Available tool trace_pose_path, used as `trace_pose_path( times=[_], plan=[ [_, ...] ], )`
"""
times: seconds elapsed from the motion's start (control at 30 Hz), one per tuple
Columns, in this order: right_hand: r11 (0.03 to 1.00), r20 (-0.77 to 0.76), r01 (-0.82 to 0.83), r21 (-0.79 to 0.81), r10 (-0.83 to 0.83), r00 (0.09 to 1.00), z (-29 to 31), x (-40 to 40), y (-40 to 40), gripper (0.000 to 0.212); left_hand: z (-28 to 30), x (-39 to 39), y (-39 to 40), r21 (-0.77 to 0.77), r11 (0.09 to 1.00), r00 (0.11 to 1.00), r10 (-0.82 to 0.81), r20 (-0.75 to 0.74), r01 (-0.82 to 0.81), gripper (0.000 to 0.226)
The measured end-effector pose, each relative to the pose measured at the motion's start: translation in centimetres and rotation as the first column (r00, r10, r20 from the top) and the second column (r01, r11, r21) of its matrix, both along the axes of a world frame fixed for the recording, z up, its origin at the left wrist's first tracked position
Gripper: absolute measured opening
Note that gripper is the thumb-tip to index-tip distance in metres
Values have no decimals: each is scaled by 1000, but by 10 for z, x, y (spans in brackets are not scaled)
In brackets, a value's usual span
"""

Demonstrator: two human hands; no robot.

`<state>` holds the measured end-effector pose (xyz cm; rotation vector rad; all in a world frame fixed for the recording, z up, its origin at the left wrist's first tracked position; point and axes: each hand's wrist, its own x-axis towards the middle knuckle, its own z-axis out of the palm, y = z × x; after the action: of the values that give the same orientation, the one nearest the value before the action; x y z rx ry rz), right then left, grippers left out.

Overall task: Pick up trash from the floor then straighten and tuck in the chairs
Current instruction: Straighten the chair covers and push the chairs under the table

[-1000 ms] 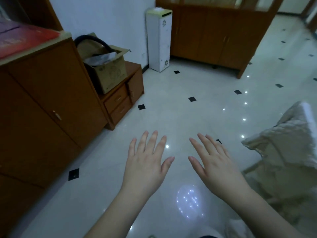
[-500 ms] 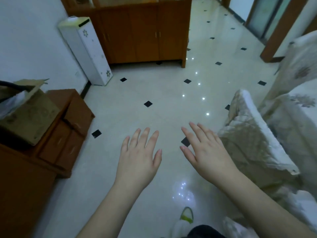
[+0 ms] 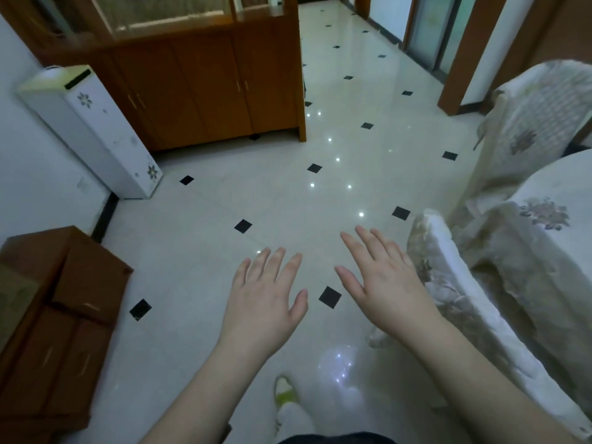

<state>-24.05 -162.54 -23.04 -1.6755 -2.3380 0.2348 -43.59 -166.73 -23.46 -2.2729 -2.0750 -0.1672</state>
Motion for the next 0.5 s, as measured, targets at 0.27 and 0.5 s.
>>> trace_pose_path(
  times=[0.27, 0.5],
  plan=[
    [1000, 54, 19, 12, -20, 998, -1, -60, 120, 72, -3, -68, 131, 38, 999, 998, -25, 64, 23, 56],
    [992, 75, 127, -7, -126, 989, 5, -79, 205, 73, 4, -104, 239, -26, 990, 986, -135, 95, 138, 62]
  ],
)
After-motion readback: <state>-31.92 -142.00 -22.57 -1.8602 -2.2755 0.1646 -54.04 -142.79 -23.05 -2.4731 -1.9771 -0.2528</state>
